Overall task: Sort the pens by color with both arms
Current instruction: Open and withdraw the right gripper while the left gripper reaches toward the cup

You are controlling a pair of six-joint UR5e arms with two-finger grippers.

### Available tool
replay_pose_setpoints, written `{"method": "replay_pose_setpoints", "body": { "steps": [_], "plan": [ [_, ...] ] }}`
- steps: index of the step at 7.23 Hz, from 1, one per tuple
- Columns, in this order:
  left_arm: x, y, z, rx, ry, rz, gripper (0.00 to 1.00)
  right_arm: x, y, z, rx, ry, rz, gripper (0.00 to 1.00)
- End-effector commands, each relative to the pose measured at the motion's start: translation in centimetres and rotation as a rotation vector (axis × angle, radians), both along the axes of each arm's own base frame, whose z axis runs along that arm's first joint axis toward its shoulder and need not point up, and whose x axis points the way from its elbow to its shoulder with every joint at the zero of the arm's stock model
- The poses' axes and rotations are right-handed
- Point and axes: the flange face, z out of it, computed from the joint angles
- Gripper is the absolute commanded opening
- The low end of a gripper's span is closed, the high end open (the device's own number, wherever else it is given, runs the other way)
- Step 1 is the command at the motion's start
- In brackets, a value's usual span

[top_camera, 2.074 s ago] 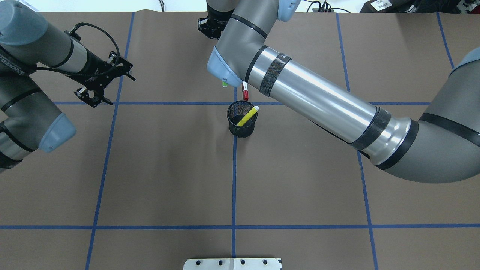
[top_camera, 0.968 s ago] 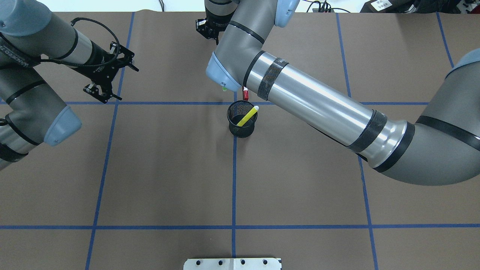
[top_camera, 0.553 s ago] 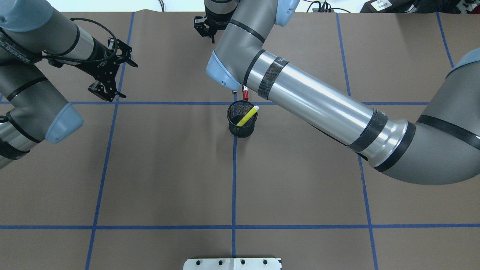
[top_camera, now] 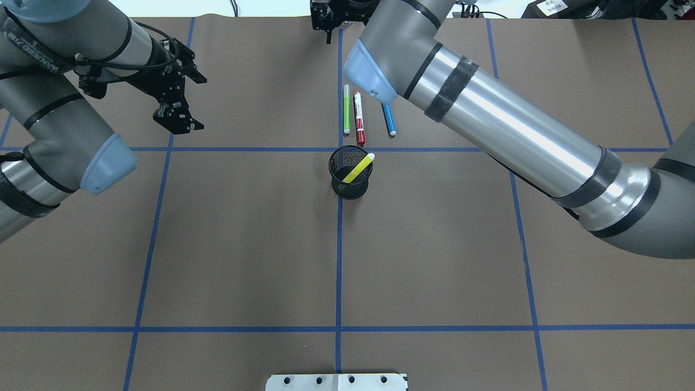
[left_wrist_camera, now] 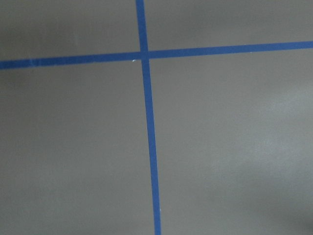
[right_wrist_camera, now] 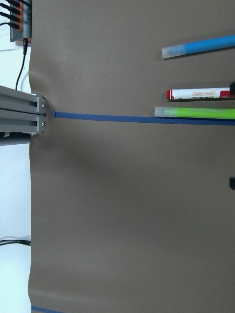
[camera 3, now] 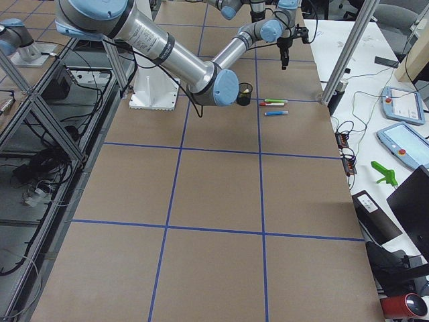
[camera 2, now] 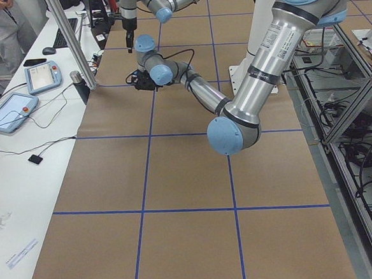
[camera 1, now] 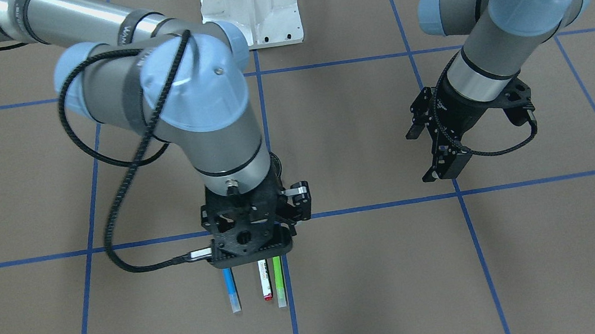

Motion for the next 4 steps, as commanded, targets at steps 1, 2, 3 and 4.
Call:
{"method": "replay_pose_setpoints", "body": {
  "steps": [1,2,3,4],
  "plan": [
    [5.1,2.0,-6.6,-0.079,0.065,-0.047,0.99,6.3,1.5,11.5,-0.102,0.066,0.04,1.0],
    [9.6,4.5,-9.4,-0.064,0.05,-0.033,0.99,9.6,1.6,17.4,-0.146,0.102,0.069,1.0],
    [13.5,6.4,-11.6,-0.049,0.044,-0.031,0.99,14.3,1.5,22.0,-0.12,0.139,0.056,1.0],
    [16.9,7.3,-13.5,-0.055,0.04,-0.038,0.99,19.6,1.2,23.6,-0.093,0.144,0.066,1.0]
  ]
}}
